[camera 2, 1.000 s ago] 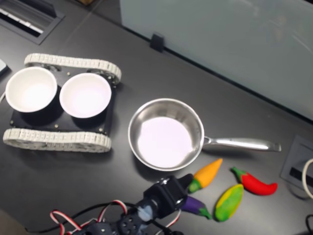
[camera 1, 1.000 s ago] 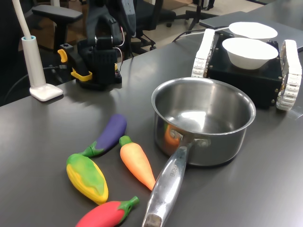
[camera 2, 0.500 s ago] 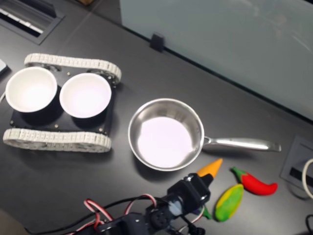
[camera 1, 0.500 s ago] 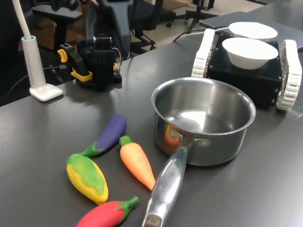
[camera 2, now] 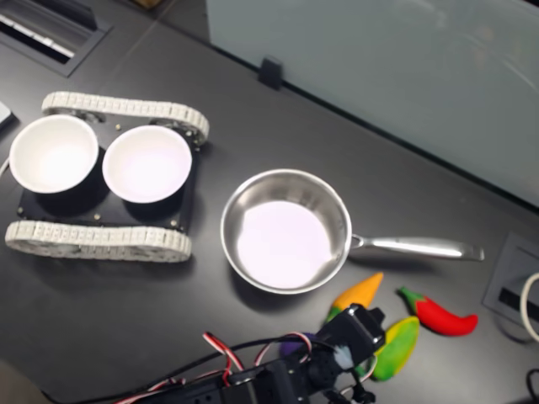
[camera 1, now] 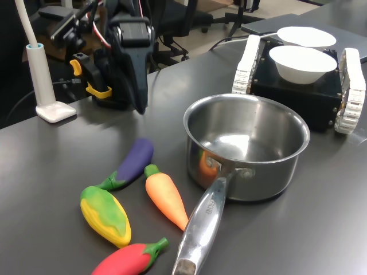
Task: Pick up the carrot and place them in the pan
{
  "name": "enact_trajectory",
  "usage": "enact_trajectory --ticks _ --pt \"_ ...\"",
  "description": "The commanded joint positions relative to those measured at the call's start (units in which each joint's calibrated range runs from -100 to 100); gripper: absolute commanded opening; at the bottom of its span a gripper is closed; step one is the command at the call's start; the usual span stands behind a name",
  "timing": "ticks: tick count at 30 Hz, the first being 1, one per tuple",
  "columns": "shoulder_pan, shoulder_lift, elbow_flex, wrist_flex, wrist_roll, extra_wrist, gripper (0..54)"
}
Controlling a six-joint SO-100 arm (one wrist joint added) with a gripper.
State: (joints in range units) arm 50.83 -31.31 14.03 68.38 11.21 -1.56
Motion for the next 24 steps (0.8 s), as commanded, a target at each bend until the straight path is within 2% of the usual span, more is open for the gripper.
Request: enact_trajectory --ticks 1,5,11,17,24 --pt "0.55 -0.02 -2.08 -3.95 1.07 -0.71 2.4" --pt "0.55 1.07 -2.17 -4.2 1.47 -0.79 5.9" --pt "0.78 2.08 -0.81 -5.82 3.71 -1.21 16.8" --pt "1.58 2.59 1.83 -7.7 5.42 -1.88 20.4" --pt "3.19 4.03 2.28 -7.78 7.03 -2.98 22.8"
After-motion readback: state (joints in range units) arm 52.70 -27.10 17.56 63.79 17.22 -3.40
